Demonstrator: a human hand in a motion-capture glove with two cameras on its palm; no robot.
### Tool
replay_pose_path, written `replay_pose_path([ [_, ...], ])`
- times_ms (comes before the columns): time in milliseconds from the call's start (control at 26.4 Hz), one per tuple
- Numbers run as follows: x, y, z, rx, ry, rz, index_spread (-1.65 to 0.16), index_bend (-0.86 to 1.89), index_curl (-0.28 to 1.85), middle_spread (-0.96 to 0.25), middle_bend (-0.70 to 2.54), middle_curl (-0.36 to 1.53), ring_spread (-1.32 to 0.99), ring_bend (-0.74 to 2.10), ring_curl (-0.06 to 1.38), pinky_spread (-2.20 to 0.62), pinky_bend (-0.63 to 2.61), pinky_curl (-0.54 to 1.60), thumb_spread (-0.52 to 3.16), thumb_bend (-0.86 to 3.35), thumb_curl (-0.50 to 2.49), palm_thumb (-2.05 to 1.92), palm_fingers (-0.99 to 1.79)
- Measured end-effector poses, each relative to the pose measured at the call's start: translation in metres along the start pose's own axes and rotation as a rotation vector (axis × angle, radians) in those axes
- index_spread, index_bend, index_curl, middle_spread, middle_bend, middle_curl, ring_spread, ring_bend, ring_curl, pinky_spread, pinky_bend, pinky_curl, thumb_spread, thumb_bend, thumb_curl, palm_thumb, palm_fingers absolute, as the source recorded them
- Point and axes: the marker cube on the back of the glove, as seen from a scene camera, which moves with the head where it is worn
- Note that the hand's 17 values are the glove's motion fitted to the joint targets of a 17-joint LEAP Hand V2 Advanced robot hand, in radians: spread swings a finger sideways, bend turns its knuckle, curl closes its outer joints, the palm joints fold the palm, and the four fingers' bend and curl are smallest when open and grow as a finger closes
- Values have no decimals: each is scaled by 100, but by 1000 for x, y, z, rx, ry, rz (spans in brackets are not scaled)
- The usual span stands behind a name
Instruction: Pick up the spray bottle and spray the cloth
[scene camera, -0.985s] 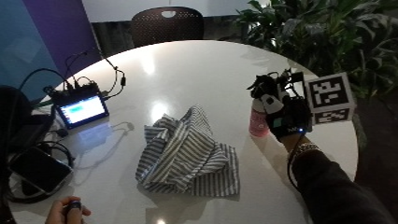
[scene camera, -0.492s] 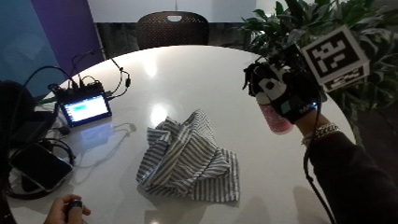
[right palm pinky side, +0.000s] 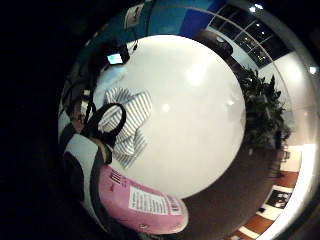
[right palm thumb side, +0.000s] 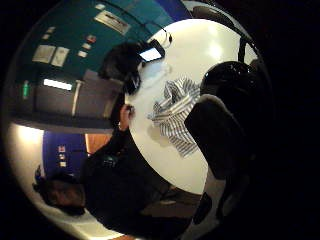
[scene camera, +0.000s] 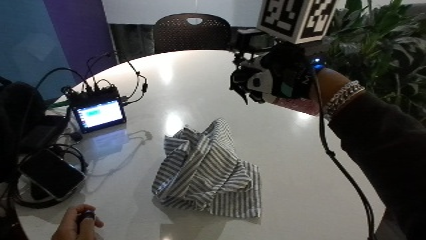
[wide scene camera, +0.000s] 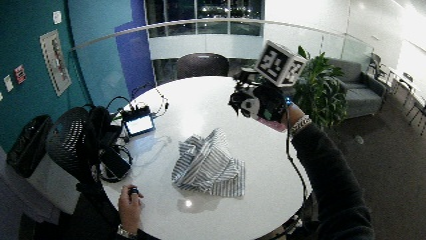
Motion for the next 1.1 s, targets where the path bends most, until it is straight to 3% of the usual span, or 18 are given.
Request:
replay_pose_path([
  [265, -36, -16, 40, -440, 263, 38, -27, 25, 50, -20, 67, 55, -19, 69, 46, -30, 46, 39, 140, -1, 18, 55, 142],
  [568, -36, -6, 101, -643, 374, 37, -27, 24, 52, -20, 68, 55, -19, 71, 46, -30, 47, 39, 141, -1, 17, 55, 140],
  [871, -33, -2, 117, -660, 282, 35, -27, 24, 54, -20, 69, 55, -19, 71, 46, -30, 48, 39, 142, -1, 16, 55, 139],
  [1098, -69, -31, 70, -436, -27, -28, -27, 23, 55, -20, 69, 55, -19, 71, 45, -30, 49, 39, 143, -1, 16, 55, 139],
])
